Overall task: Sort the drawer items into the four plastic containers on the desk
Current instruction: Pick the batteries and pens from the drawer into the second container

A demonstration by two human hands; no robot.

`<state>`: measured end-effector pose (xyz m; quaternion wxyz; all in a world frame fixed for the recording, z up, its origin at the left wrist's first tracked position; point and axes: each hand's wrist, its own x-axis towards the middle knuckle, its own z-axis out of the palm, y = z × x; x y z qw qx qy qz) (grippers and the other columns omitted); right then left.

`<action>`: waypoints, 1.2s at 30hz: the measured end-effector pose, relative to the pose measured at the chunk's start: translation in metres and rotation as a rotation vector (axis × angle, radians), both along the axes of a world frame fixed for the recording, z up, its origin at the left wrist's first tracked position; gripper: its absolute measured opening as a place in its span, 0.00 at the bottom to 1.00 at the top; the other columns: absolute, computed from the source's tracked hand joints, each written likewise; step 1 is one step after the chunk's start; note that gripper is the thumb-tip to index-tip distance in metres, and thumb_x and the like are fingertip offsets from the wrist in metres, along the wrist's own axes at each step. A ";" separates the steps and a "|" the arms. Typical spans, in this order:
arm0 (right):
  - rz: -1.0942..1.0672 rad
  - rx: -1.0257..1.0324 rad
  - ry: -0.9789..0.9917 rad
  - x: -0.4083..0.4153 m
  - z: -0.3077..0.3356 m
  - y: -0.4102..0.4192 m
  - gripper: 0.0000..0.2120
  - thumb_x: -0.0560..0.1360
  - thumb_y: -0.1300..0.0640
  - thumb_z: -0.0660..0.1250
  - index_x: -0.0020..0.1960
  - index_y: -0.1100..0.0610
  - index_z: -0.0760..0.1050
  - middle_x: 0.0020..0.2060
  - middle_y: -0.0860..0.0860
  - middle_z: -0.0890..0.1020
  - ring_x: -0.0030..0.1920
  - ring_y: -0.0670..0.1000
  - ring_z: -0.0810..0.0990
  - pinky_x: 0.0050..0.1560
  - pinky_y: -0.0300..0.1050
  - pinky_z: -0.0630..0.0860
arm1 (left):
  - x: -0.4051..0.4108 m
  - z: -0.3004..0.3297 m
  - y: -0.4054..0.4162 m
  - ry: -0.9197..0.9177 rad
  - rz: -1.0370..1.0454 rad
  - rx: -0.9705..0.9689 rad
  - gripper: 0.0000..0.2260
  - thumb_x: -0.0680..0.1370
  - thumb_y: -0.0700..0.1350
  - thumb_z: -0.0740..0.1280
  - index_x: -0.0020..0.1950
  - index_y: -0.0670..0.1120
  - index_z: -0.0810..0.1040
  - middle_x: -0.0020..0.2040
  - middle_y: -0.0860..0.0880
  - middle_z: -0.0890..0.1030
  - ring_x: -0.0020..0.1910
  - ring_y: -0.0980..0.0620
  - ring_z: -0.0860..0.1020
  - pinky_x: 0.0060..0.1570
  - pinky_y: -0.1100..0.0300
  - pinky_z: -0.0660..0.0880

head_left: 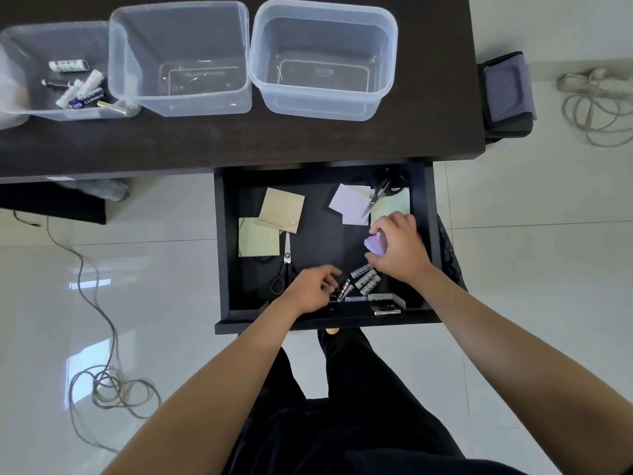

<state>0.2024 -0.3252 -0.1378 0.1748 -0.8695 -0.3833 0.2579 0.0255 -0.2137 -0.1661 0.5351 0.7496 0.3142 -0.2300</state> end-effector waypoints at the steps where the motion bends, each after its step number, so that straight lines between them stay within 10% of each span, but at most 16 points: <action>1: 0.013 -0.026 -0.057 -0.001 -0.001 0.002 0.21 0.61 0.55 0.76 0.52 0.55 0.75 0.51 0.53 0.74 0.55 0.57 0.68 0.49 0.51 0.72 | -0.001 0.001 -0.002 0.012 -0.010 -0.014 0.17 0.75 0.31 0.61 0.63 0.42 0.74 0.52 0.43 0.81 0.48 0.52 0.78 0.51 0.67 0.72; 13: 0.697 -0.227 -0.072 -0.037 -0.012 -0.005 0.12 0.77 0.54 0.62 0.59 0.55 0.73 0.54 0.53 0.73 0.58 0.54 0.70 0.42 0.51 0.78 | -0.003 0.011 0.000 0.172 -0.258 0.182 0.15 0.79 0.43 0.60 0.65 0.48 0.73 0.59 0.41 0.73 0.57 0.44 0.74 0.61 0.55 0.70; 36: 0.456 -0.555 0.390 -0.040 -0.015 0.001 0.12 0.74 0.53 0.64 0.56 0.53 0.77 0.54 0.51 0.81 0.55 0.54 0.77 0.54 0.49 0.75 | 0.010 0.007 0.001 0.288 -0.332 0.040 0.13 0.76 0.43 0.61 0.58 0.51 0.78 0.59 0.46 0.72 0.58 0.45 0.74 0.55 0.58 0.70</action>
